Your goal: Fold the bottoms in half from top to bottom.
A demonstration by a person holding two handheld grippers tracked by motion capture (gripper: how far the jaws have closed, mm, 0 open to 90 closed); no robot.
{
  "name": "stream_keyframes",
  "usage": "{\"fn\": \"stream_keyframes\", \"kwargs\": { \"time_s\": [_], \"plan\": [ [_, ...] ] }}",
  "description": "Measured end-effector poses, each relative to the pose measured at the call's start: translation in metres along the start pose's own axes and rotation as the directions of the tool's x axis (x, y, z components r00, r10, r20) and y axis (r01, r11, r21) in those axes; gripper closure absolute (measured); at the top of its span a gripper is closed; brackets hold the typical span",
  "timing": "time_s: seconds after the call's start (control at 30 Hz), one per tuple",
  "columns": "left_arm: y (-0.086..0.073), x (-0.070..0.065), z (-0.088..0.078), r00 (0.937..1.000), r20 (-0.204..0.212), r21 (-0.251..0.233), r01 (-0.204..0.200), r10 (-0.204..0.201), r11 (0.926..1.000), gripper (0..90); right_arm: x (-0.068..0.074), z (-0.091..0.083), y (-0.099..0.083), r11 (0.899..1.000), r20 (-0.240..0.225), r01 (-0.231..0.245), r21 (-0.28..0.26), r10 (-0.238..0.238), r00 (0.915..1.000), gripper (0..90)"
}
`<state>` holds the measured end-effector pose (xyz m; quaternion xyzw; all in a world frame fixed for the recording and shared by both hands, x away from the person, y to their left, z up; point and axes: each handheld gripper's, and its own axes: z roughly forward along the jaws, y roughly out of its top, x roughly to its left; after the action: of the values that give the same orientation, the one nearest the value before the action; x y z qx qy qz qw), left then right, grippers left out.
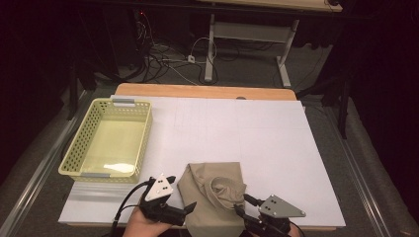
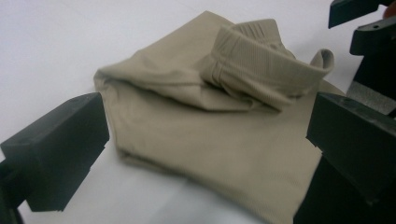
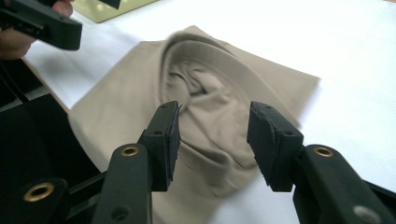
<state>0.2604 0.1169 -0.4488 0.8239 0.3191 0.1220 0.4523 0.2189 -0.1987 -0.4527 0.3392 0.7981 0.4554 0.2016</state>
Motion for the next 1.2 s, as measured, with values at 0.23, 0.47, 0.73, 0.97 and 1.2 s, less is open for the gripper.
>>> {"fn": "stream_keyframes", "kwargs": {
  "time_s": [0.23,0.47,0.73,0.97,1.2],
  "plan": [
    [0.045,-0.006,0.035,0.9992,0.037,0.011,0.013,-0.013,0.9999,5.4,-0.014,-0.005,-0.011,1.0,0.018,-0.027,0.007,0.027,0.9995,54.4],
    [0.041,-0.007,0.063,0.9966,0.081,0.132,0.0,-0.011,0.9913,43.2,-0.018,-0.005,-0.018,0.999,0.014,-0.045,0.023,0.044,0.9989,54.5],
    [0.024,-0.018,0.047,0.9973,0.063,0.106,-0.046,0.039,0.9933,70.5,-0.017,-0.004,-0.019,0.999,0.009,-0.041,0.03,0.041,0.9991,54.6],
    [0.003,-0.033,0.024,0.9944,0.067,0.097,-0.088,0.082,0.9914,70.4,-0.013,-0.002,-0.02,0.999,0.001,-0.036,0.037,0.036,0.9994,54.9],
    [-0.012,-0.043,0.01,0.9903,0.091,0.108,-0.115,0.105,0.9875,70.2,-0.01,-0.002,-0.02,0.999,-0.007,-0.033,0.037,0.034,0.9994,54.9]
  ]
}}
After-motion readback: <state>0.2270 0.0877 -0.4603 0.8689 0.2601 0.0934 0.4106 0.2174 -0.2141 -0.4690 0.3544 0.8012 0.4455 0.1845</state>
